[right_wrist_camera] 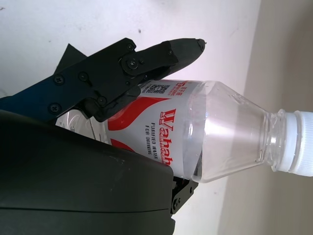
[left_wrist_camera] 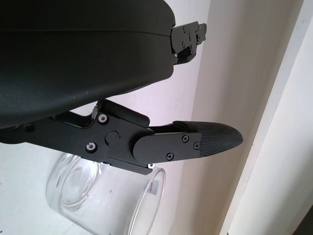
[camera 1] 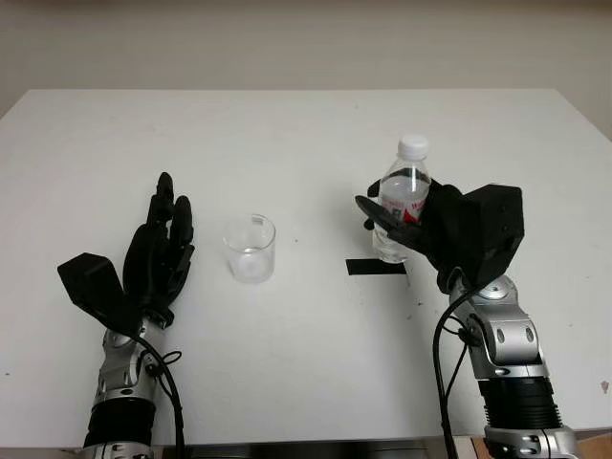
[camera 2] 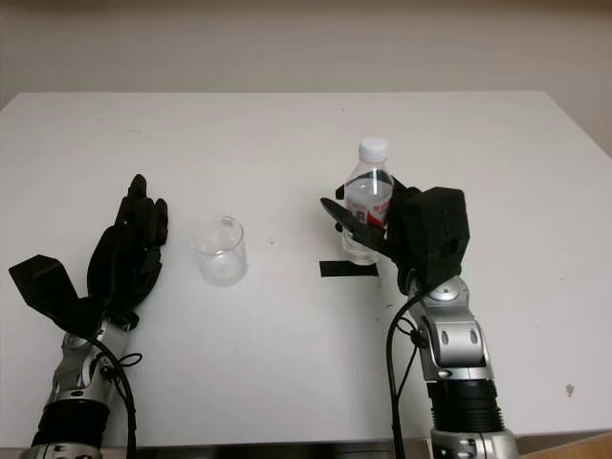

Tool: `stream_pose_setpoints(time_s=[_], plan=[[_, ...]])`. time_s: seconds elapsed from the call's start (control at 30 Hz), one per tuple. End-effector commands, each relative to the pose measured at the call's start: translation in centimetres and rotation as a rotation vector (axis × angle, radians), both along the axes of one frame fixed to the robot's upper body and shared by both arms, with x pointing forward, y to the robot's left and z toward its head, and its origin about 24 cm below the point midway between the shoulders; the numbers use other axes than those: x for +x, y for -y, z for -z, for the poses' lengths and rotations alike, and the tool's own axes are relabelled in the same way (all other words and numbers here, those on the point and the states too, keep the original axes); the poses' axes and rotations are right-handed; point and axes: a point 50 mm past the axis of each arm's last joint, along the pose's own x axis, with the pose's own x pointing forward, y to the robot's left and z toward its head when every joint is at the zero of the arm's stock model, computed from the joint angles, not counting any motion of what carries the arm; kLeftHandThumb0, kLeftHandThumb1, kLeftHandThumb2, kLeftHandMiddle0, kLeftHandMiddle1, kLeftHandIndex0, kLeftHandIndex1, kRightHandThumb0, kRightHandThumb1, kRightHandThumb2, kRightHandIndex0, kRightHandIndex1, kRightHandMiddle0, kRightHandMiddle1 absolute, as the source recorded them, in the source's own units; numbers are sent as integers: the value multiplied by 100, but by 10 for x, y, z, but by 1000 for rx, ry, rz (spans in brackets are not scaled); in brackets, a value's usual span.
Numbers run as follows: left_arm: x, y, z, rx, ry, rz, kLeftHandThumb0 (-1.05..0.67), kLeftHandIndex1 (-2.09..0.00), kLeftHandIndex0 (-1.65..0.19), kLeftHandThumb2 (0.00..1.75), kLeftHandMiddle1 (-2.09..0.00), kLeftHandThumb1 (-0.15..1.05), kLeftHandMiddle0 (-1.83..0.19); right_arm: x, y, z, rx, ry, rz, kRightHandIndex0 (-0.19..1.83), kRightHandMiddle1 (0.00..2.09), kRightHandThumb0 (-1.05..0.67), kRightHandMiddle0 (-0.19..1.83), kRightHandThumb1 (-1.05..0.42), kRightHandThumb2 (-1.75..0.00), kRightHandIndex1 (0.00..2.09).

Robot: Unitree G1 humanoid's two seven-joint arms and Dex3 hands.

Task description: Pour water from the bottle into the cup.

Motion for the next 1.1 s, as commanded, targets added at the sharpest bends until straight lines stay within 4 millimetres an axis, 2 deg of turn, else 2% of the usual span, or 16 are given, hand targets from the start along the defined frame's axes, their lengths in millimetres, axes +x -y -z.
stream_pose_setpoints(time_s=[0.0, 0.27, 0.63, 0.77, 0.83, 0.9, 1.07], plan=[[-9, 0, 17, -7, -65, -7, -76, -1, 19, 45, -4, 105, 19, 6, -9, -7, 9, 36, -20, 133, 209, -35, 94, -105, -37, 209], [-12, -3, 16, 5, -66, -16, -75, -3, 18, 46, -5, 105, 18, 6, -19, -1, 66, 28, -39, 145, 209, -36, 98, -105, -38, 209], [-12, -5, 15, 10, -71, -17, -75, -4, 18, 46, -6, 105, 17, -2, -16, 12, 132, 54, -62, 149, 209, -37, 102, -105, -35, 209], [-12, -6, 14, 7, -70, -16, -75, -5, 18, 44, -5, 105, 17, -6, -14, 13, 97, 104, -60, 82, 209, -49, 47, -104, -13, 209], [-12, -7, 13, 8, -71, -17, -75, -5, 18, 44, -6, 105, 17, -8, -12, 13, 85, 123, -63, 40, 209, -52, 23, -102, -7, 209], [-12, -7, 13, 10, -71, -19, -74, -5, 18, 44, -5, 105, 17, -10, -10, 13, 56, 142, -70, 20, 206, -52, 9, -98, -5, 205], [-11, -8, 12, 4, -69, -10, -74, -5, 19, 44, -5, 105, 18, -14, -5, 13, -28, 159, -91, -9, 196, -56, -8, -95, -5, 192]])
